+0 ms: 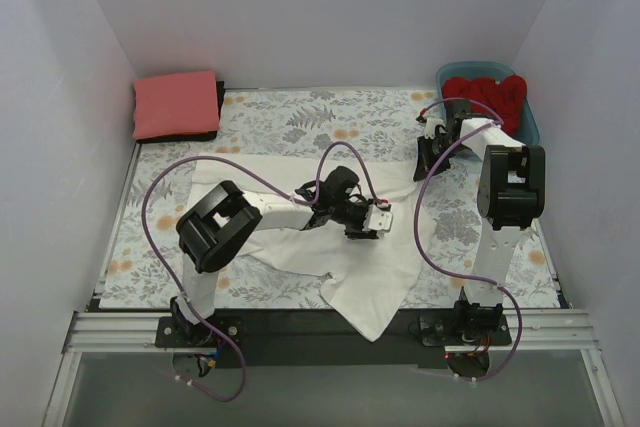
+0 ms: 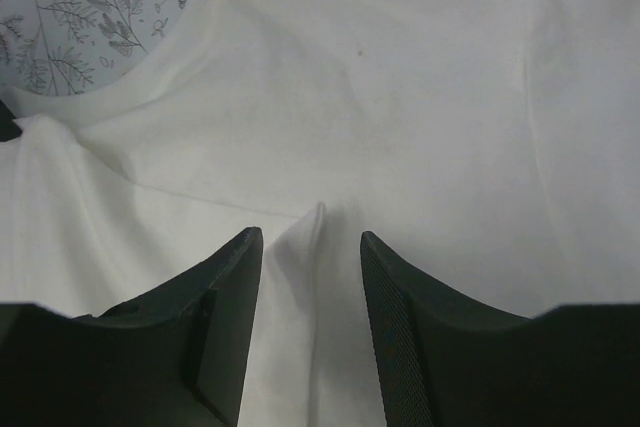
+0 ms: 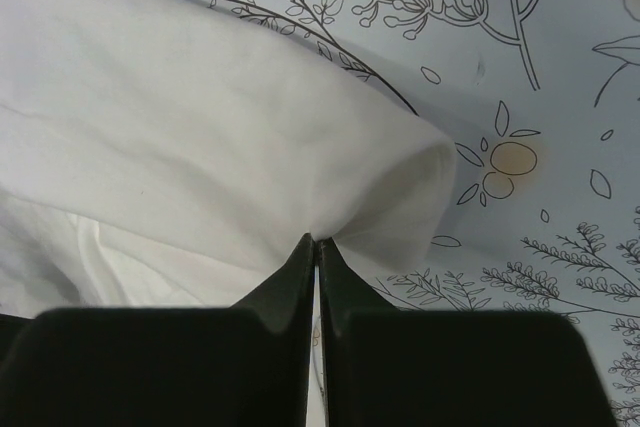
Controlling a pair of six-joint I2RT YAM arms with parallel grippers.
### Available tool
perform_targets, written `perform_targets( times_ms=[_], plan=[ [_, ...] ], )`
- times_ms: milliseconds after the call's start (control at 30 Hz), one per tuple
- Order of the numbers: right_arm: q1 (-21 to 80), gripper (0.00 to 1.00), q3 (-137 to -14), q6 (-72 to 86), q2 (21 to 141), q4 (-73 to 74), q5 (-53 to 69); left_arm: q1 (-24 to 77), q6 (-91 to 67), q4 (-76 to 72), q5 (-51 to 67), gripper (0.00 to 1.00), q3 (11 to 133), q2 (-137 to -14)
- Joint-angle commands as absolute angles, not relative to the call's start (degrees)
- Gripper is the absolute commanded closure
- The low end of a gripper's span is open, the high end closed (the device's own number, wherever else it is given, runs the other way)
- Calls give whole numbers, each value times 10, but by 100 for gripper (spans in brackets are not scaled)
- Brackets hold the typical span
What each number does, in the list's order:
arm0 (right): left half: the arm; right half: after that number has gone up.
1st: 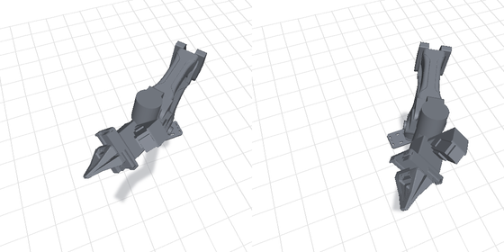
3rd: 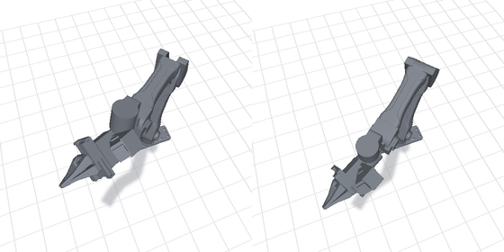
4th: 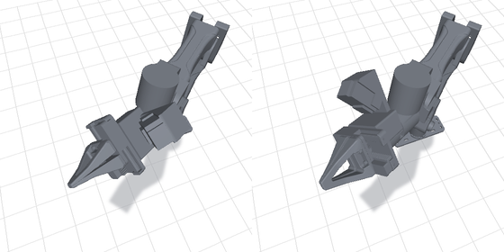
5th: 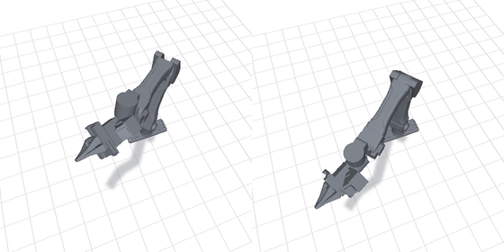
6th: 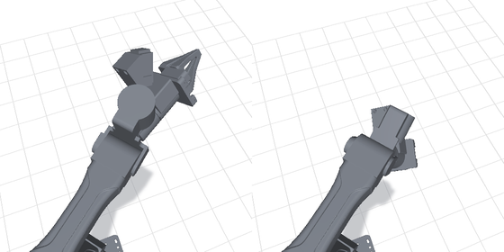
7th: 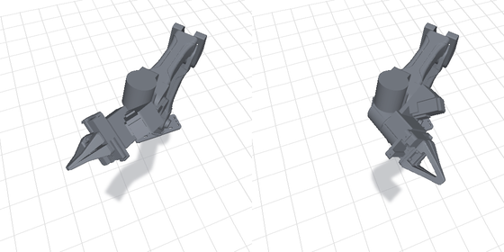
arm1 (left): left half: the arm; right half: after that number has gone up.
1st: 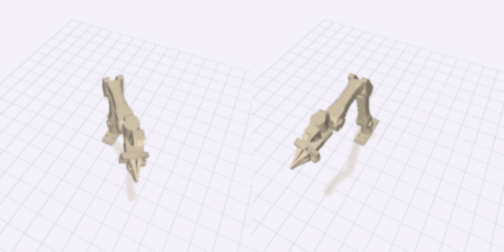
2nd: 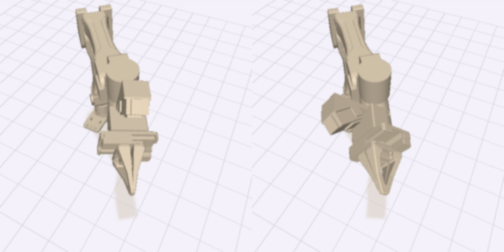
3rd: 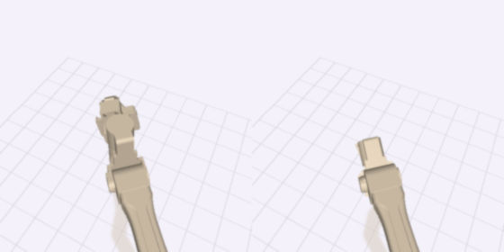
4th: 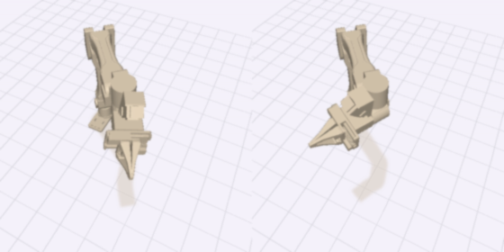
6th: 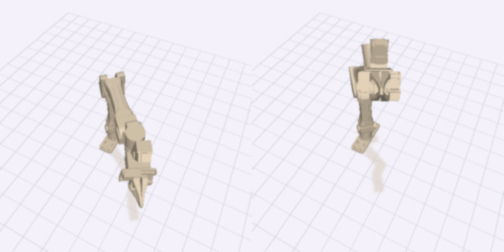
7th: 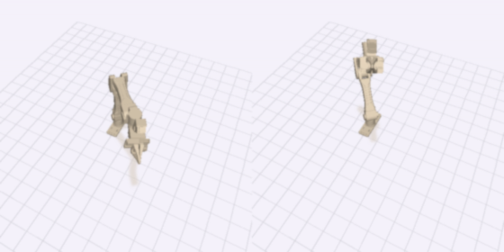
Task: Fold and stack the t-shirts
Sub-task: Fold the tshirt
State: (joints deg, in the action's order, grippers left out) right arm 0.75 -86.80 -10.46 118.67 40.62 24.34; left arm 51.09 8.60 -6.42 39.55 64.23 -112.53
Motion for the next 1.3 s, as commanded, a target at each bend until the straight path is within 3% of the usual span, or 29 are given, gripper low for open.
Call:
perform_targets(
  times_ms=[0, 267, 400, 467, 1000, 1100, 1167, 1267],
  plan=[
    [8, 95, -876, -112, 1186, 420, 249, 515, 107, -121, 375, 58, 648, -1126],
    [8, 95, -882, -112, 1191, 421, 249, 521, 136, -108, 383, 74, 659, -1148],
    [8, 95, -883, -113, 1194, 422, 248, 524, 132, -88, 387, 95, 672, -1151],
    [8, 95, -887, -114, 1194, 422, 246, 523, 120, -80, 395, 100, 679, -1145],
    [6, 95, -890, -121, 1183, 425, 236, 522, 19, -41, 473, 100, 693, -1106],
    [6, 95, -889, -126, 1183, 425, 227, 522, 5, -31, 473, 88, 703, -1113],
    [6, 96, -890, -131, 1186, 425, 222, 522, 4, -17, 473, 88, 711, -1111],
    [6, 95, -897, -134, 1193, 425, 214, 519, -29, -5, 479, 80, 712, -1093]
  ],
)
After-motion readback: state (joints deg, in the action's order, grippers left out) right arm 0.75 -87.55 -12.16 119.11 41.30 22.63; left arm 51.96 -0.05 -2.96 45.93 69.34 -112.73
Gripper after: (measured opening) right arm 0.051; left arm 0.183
